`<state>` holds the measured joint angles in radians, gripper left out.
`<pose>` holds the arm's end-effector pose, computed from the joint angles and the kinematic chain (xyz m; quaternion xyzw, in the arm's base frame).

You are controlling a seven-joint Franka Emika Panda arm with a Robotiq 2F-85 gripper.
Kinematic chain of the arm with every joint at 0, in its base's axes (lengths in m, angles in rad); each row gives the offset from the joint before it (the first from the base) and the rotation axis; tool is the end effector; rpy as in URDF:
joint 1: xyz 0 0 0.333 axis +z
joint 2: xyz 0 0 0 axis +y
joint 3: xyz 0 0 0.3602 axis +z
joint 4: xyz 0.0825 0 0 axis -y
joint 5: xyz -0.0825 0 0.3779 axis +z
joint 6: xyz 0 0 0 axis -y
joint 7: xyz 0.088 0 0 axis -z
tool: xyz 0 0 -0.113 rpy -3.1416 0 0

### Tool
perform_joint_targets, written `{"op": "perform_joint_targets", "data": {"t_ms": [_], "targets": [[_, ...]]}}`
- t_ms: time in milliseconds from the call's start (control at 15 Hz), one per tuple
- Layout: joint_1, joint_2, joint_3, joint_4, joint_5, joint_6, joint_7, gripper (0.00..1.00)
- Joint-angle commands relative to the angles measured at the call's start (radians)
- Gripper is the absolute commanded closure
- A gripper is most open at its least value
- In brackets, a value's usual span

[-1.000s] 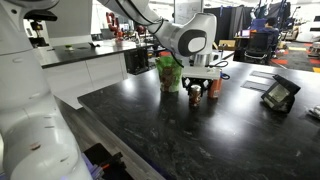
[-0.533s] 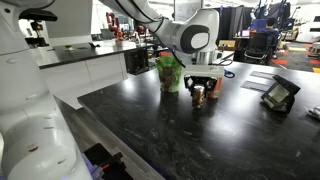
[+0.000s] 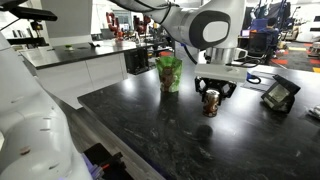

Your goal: Move the maroon can to the right.

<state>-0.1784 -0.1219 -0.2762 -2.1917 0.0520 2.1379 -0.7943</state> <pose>0.4536 -0.2234 0.4831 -0.9865 -0.1562 -0.0483 0.0132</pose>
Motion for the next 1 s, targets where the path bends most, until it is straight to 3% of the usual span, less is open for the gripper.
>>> {"op": "perform_joint_targets", "data": {"t_ms": [0, 467, 933], "targets": [[-0.050, -0.016, -0.046, -0.015, -0.027, -0.019, -0.068, 0.62], [-0.106, 0.046, -0.117, -0.003, -0.064, 0.039, -0.179, 0.62], [-0.133, 0.082, -0.123, -0.009, -0.069, 0.143, -0.230, 0.62]]}}
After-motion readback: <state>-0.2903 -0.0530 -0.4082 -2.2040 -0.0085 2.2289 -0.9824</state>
